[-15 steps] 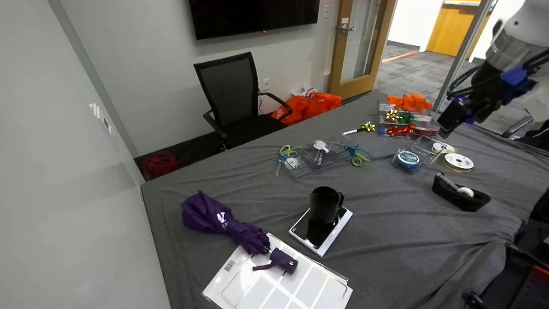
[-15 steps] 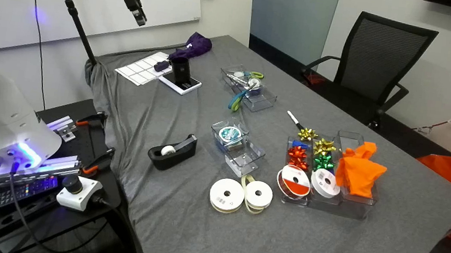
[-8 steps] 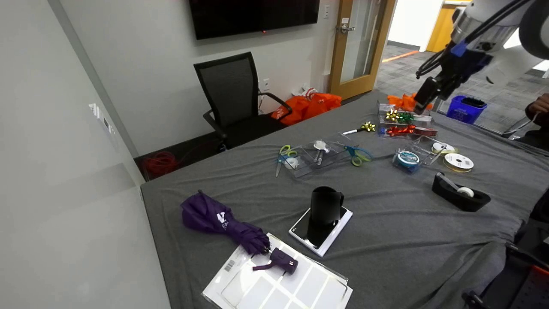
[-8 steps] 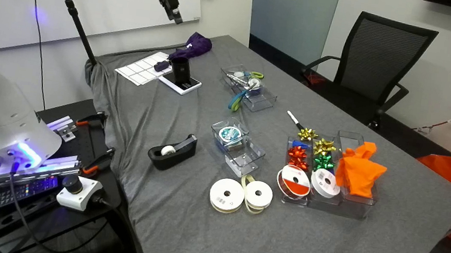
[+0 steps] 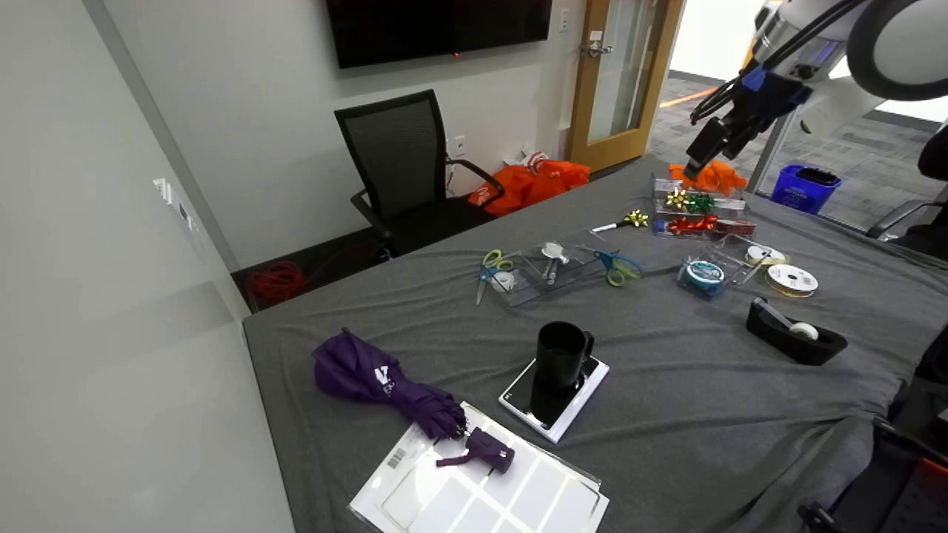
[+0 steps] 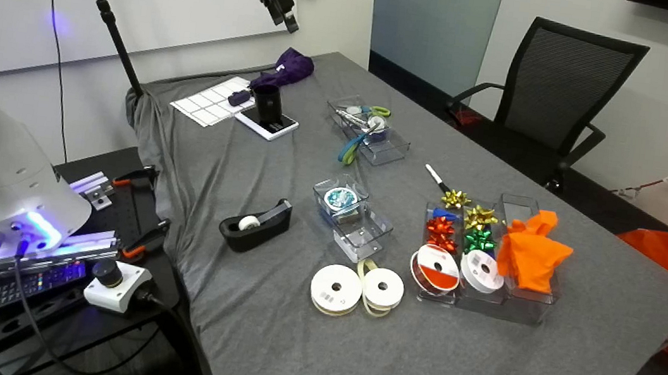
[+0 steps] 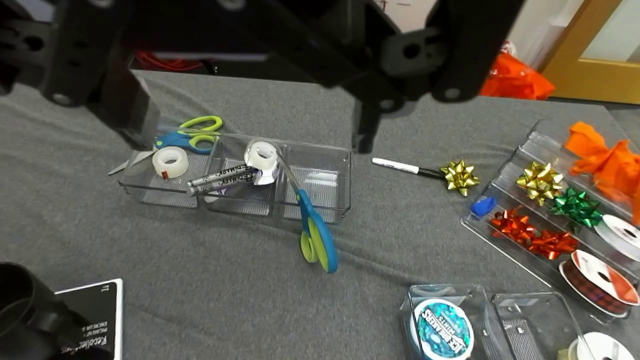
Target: Put the scissors on the clear container
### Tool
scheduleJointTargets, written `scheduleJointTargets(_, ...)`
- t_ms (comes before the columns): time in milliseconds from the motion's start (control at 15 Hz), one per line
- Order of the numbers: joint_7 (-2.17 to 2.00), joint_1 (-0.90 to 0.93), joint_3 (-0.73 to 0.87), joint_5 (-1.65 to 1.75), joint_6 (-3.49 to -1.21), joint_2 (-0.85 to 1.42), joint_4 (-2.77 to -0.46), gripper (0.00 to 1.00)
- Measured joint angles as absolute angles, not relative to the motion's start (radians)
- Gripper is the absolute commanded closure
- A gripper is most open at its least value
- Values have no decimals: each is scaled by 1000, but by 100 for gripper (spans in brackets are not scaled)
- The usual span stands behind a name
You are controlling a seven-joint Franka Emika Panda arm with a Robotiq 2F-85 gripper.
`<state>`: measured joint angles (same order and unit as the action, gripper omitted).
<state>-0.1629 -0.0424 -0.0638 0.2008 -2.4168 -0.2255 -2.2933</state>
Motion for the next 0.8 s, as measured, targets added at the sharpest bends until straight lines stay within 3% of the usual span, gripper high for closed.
scheduleJointTargets(400, -152, -42, -55, 191, -2447, -211, -2293, 0)
scheduleJointTargets(800, 76, -42, 29, 15, -2569, -46, -2234, 0)
